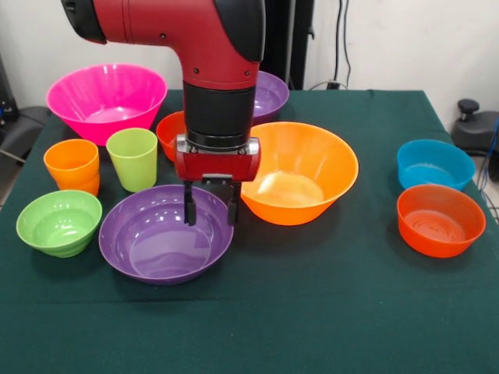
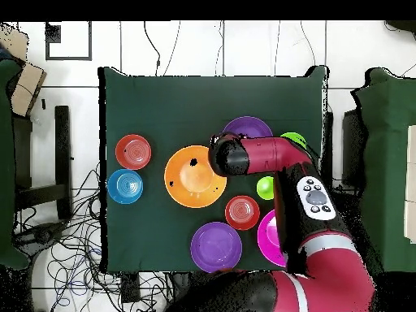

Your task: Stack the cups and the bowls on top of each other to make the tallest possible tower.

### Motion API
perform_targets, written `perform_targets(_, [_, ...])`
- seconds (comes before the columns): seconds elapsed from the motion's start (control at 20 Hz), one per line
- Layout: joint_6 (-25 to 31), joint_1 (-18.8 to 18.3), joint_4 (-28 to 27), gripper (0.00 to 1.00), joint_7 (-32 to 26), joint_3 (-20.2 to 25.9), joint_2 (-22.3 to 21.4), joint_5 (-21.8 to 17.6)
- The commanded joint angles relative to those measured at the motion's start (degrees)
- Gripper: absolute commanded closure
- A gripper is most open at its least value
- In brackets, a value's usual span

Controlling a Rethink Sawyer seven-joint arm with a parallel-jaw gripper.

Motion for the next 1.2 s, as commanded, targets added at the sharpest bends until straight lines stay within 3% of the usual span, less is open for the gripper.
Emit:
perform_targets(0.05, [6.6,1.8,-2.2,0.00,-0.4,3.6,2.2,1.6])
perform_targets(0.35, [6.2,3.8,-1.1,0.00,2.4,2.1,1.3,3.0])
perform_targets(0.65, [1.5,4.0,-2.0,0.00,1.8,1.5,3.4,1.6])
perform_targets(0.9, [-4.2,3.6,-5.0,0.00,0.9,1.3,8.6,-1.1])
perform_targets(1.2, [-5.1,3.2,-3.6,0.00,0.6,1.3,8.5,-1.0])
